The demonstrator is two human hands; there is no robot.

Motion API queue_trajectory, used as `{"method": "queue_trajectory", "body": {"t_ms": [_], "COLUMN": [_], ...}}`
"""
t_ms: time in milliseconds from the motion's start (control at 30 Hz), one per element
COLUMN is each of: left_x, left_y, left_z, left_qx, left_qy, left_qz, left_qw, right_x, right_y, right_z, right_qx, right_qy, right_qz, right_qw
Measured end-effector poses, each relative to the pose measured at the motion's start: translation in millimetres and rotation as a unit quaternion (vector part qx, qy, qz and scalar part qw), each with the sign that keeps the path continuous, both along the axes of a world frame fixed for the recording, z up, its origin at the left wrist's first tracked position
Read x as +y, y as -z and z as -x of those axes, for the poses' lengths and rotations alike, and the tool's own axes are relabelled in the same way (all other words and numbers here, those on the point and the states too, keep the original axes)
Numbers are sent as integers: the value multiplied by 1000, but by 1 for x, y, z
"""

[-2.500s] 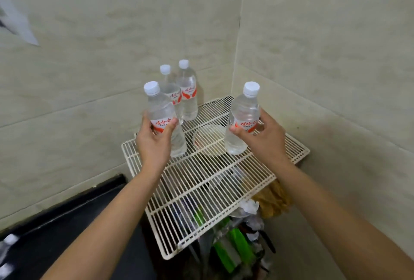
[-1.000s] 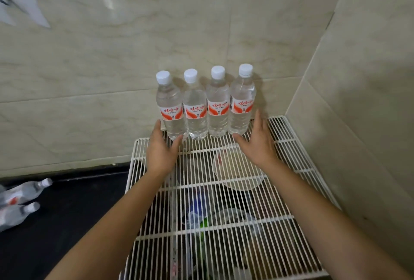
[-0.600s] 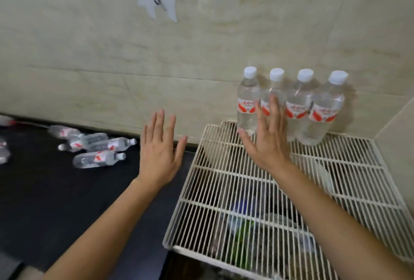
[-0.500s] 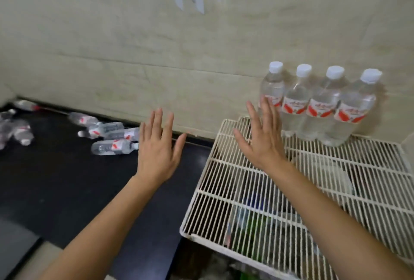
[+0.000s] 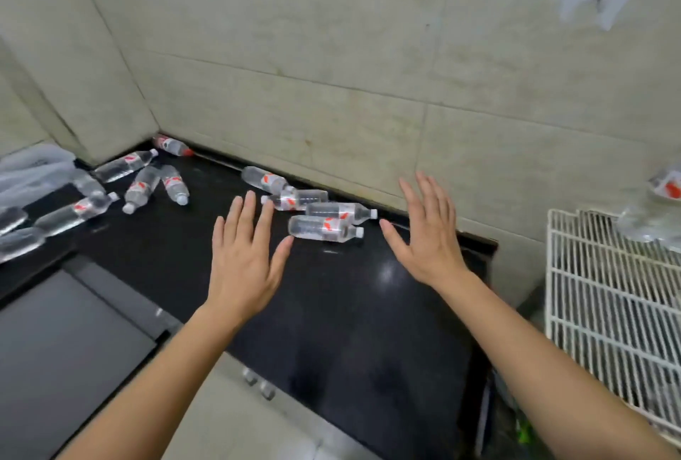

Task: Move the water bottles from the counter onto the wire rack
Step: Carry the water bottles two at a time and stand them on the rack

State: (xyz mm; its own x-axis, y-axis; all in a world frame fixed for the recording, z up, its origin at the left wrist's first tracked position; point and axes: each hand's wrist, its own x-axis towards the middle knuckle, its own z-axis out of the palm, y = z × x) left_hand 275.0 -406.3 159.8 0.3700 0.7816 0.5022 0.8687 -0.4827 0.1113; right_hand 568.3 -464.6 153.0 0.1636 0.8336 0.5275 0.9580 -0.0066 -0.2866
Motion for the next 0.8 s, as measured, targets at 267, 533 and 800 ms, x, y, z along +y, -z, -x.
{"method": "queue_trajectory", "body": {"t_ms": [267,533,800], "left_x": [55,120,201], "left_y": [10,36,95], "left_z": [115,84,60], "left_qx": [20,23,128], "left_qy": [-8,55,71], "left_qz": [62,116,215], "left_qw": [998,991,966], "right_x": [47,87,169], "right_y": [30,48,112], "right_z": [121,88,75], "right_qx": [-27,-3,60], "right_qy": [-32,56,49], "right_qz": [109,125,253], "right_qw": [993,991,964]}}
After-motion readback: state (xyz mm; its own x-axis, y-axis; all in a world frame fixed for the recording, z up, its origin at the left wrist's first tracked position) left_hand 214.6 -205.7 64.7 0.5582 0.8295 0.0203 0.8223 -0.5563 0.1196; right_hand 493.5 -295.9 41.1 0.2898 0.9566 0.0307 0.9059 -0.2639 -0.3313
